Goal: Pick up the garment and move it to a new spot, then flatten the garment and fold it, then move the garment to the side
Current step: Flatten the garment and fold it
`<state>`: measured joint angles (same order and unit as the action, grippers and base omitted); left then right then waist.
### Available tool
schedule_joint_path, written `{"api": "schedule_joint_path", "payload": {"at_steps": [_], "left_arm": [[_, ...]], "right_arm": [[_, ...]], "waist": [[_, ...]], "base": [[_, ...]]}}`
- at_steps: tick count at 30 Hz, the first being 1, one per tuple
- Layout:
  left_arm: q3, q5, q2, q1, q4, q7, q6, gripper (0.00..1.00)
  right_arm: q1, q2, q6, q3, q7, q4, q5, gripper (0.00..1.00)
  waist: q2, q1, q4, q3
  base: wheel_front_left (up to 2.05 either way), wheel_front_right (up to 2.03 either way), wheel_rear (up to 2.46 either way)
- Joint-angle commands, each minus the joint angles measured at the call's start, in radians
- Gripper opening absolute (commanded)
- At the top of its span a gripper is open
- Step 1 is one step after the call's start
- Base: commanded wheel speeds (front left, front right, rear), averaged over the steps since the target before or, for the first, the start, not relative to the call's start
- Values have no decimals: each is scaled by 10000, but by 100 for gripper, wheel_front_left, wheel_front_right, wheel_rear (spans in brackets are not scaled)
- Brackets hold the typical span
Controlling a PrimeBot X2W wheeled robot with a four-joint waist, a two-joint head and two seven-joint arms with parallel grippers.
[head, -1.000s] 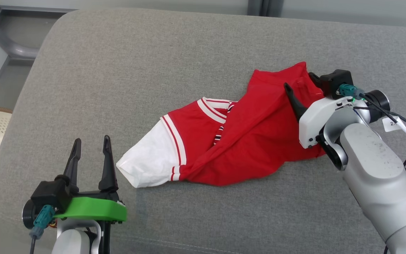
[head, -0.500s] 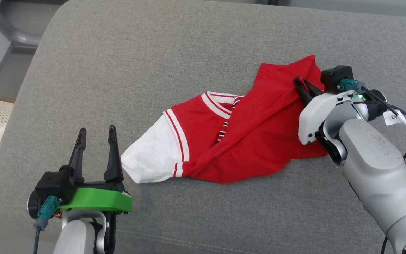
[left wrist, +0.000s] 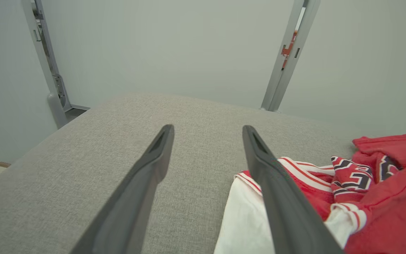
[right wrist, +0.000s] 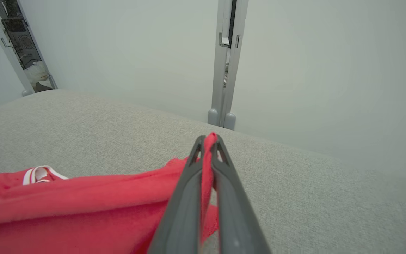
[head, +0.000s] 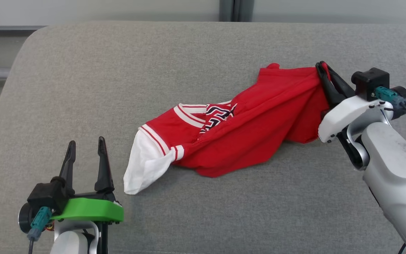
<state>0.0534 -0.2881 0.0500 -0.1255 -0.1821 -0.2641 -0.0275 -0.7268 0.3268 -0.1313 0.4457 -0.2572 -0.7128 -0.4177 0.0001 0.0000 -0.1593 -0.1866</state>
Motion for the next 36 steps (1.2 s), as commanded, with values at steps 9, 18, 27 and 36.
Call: {"api": "schedule_joint_path", "payload": {"at_steps": [9,18,27,36], "left_arm": [[-243,161,18,402,-84,1,-54,100],[-257,232,18,438,-142,1,-107,100],[-396,383,18,536,-296,0,-243,100],[-634,648,18,782,-374,1,-367,100]], "right_arm": [[3278,292,11,-1804,-77,2926,308,0],[6334,-581,11,-3475,-78,4209,418,0],[6814,-1246,9,-4112,-79,4817,1069,100],[6978,-1614,9,-4273,-80,5489,1622,100]], "waist": [[-1,0,988,524],[-1,0,1350,551],[-1,0,1535,803],[-1,0,1480,1220]], "base": [[0,0,0],[0,0,0],[0,0,0],[0,0,0]]}}
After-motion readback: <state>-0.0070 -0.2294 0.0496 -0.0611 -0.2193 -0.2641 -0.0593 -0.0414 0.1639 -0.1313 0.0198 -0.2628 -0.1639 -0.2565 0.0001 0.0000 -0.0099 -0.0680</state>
